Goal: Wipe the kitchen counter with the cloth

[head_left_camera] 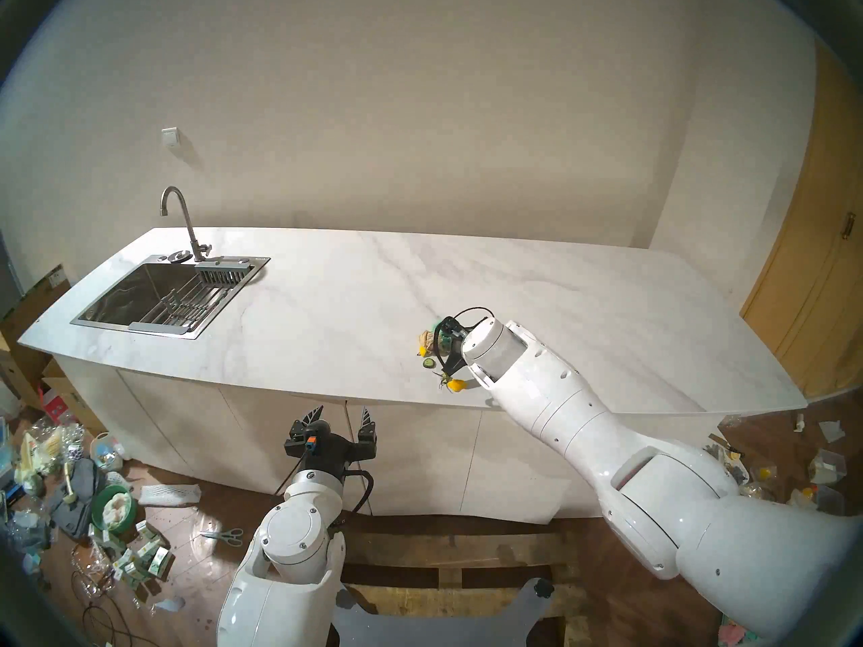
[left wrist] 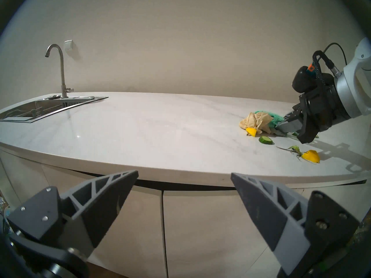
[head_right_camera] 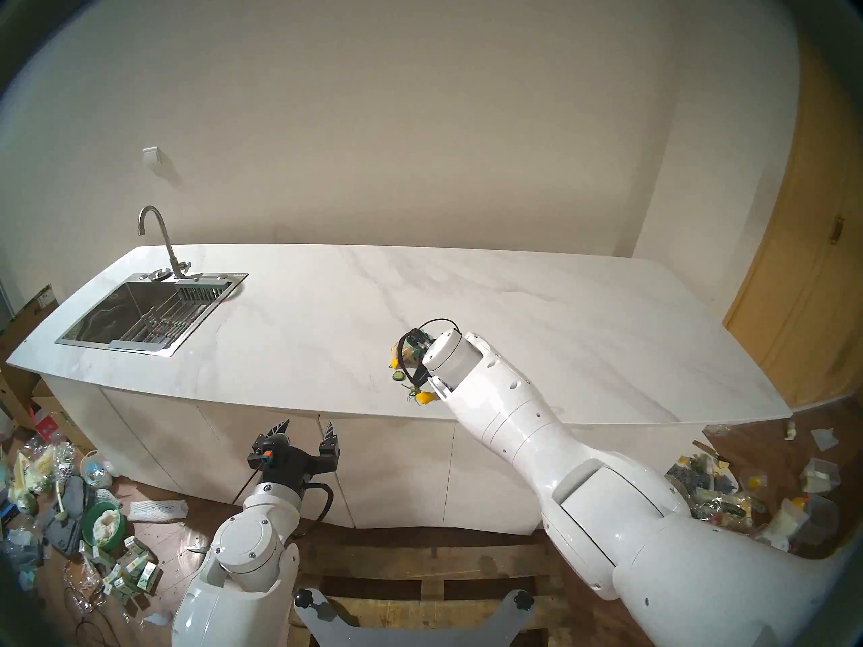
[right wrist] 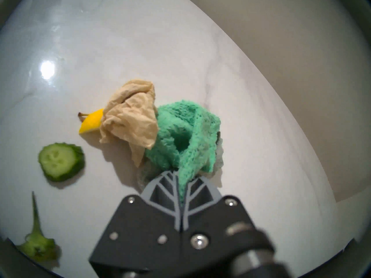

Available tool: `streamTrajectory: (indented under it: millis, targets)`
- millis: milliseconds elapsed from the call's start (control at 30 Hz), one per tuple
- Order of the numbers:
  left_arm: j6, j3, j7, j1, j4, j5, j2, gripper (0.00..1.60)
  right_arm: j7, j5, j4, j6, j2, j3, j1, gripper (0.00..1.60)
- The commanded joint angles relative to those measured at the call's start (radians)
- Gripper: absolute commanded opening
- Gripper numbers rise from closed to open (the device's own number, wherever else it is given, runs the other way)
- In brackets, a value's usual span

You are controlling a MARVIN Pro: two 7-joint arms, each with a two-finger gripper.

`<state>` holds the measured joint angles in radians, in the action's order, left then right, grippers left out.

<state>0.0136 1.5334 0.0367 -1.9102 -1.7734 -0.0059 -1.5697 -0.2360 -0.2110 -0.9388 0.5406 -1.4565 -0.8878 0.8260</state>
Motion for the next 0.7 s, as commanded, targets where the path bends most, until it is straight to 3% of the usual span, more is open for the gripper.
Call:
streamTrajectory:
  millis: [0, 167, 400, 667]
  targets:
    - [0.004, -0.002, -0.006, 0.004, -0.030, -0.003, 0.001, 1.60, -0.005, 0.002, -0.102, 0.042, 0.033, -0.003, 0.042, 0.00]
    - [0.005, -0.003, -0.006, 0.004, -0.030, -0.003, 0.001, 1.60, 0.037, 0.000, -0.134, 0.041, 0.050, -0.027, 0.057, 0.00]
    - [0.005, -0.003, -0.005, 0.005, -0.029, -0.002, 0.001, 1.60, 0.164, -0.012, -0.160, -0.026, 0.041, -0.071, 0.082, 0.00]
    - [0.006, -0.003, -0.004, 0.006, -0.027, -0.002, 0.001, 1.60, 0.141, 0.017, -0.260, -0.053, 0.067, -0.099, 0.089, 0.00]
